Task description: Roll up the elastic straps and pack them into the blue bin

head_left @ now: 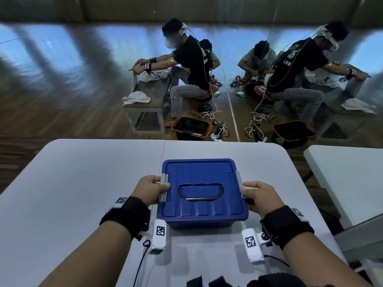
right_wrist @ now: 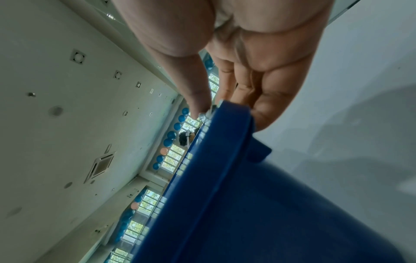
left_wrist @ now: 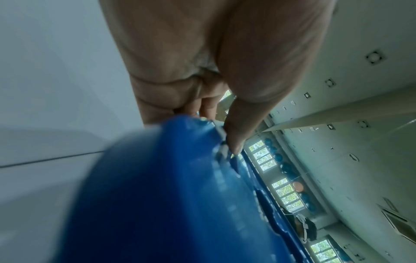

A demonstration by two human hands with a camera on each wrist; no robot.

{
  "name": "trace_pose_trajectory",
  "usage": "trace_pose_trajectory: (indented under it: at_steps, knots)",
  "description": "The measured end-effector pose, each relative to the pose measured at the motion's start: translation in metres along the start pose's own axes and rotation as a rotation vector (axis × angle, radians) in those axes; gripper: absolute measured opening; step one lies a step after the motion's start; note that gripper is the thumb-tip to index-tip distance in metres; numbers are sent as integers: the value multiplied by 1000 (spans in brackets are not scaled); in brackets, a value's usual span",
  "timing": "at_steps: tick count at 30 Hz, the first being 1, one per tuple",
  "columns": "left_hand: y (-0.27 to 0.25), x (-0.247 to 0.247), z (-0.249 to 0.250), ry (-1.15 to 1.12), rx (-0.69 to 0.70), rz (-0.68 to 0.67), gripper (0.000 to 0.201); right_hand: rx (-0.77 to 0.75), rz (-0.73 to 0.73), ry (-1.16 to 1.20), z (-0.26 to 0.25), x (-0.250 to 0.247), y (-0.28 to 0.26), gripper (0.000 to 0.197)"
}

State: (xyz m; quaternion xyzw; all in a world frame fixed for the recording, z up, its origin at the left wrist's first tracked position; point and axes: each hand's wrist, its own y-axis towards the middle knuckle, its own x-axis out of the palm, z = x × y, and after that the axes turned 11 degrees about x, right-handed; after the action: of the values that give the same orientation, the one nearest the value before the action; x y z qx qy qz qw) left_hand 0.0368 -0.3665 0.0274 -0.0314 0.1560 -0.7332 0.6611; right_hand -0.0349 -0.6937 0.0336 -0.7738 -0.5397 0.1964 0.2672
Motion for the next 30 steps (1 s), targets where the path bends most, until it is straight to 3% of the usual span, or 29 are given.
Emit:
trace_pose_trajectory:
  at_steps: [9,13,16,21,24,27,30]
  knots:
    - [0,-2,-5,-1,36,13,11,-93,109,-124,5,6,5,28]
    - [3,-4,-10,-9,33,46,36,-175,170,-322,9,11,7,30]
    - [0,-4,-10,12,85,143,42,-233,230,-393,11,16,6,28]
    - [-5,-4,-10,136,172,177,33,-324,314,-484,14,17,2,23]
    - [-16,-4,-10,202,215,161,20,-357,302,-496,19,15,-4,11]
    - [-34,-11,-25,152,200,124,17,-314,190,-416,34,3,-18,18]
    - [-59,-34,-53,155,66,41,22,-133,111,-358,60,-19,-36,22]
